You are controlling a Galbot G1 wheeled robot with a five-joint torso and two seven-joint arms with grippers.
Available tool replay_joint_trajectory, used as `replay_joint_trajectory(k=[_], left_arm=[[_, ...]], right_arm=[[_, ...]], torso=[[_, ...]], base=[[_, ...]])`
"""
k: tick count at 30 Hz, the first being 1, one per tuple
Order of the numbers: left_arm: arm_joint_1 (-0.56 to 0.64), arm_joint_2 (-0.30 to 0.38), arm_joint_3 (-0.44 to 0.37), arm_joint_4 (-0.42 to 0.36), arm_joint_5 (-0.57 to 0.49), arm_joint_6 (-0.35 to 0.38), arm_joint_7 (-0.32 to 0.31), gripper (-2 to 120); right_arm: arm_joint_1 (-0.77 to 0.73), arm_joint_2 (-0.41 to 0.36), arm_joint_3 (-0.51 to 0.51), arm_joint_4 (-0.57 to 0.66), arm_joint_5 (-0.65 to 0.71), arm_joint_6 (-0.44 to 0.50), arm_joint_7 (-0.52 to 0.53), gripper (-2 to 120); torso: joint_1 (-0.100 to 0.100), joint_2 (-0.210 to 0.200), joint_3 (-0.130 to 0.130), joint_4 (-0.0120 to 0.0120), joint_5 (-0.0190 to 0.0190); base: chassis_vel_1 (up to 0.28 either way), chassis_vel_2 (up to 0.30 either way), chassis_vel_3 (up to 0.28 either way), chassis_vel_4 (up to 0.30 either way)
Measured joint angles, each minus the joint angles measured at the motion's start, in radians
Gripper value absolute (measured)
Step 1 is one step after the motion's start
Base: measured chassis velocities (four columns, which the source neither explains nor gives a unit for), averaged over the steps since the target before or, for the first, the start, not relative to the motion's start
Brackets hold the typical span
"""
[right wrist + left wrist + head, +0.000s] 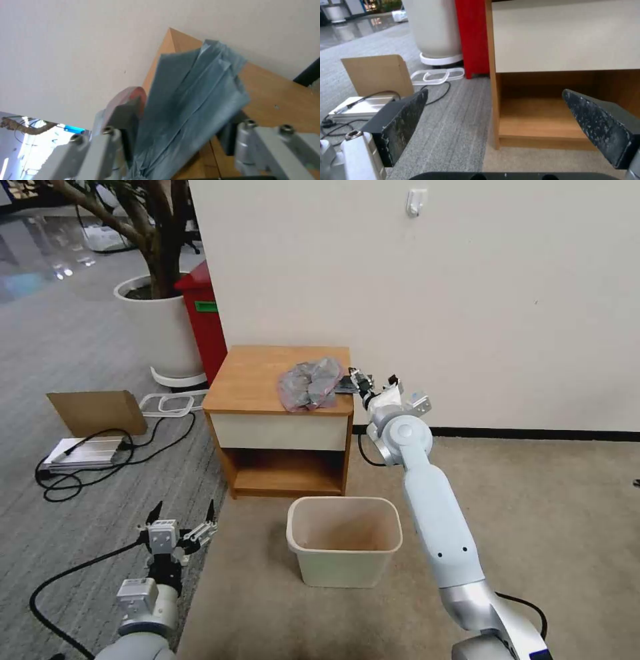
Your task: Pick up the garbage bag from the table and place it over the trash can.
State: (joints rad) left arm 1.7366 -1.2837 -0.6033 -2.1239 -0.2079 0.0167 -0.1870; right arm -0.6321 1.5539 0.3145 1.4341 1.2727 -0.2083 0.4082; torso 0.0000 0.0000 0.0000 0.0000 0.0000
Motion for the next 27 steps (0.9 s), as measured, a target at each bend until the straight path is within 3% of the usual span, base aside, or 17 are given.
replay_joint_trajectory(k=[13,23,27], left_arm=[[-0.005,0.000,0.003,0.005,0.002,0.001,-0.016,100],[-0.008,-0.004,0.005,0.007,0.002,0.002,-0.023,100],[-0.010,-0.006,0.007,0.010,0.003,0.003,-0.025,100]], right_arm=[[-0.002,-0.001,-0.001,-0.003,-0.025,0.008,-0.020,1],[-0.033,-0.014,-0.001,0.032,-0.025,0.017,-0.017,0],[-0.097,-0.028,-0.017,0.136,-0.011,0.027,0.018,0]], torso=[[0.000,0.000,0.000,0.0000,0.0000],[0.000,0.000,0.000,0.0001,0.0000],[0.000,0.000,0.000,0.0000,0.0001]], base=[[0.000,0.000,0.000,0.000],[0.000,0.000,0.000,0.000],[0.000,0.000,0.000,0.000]])
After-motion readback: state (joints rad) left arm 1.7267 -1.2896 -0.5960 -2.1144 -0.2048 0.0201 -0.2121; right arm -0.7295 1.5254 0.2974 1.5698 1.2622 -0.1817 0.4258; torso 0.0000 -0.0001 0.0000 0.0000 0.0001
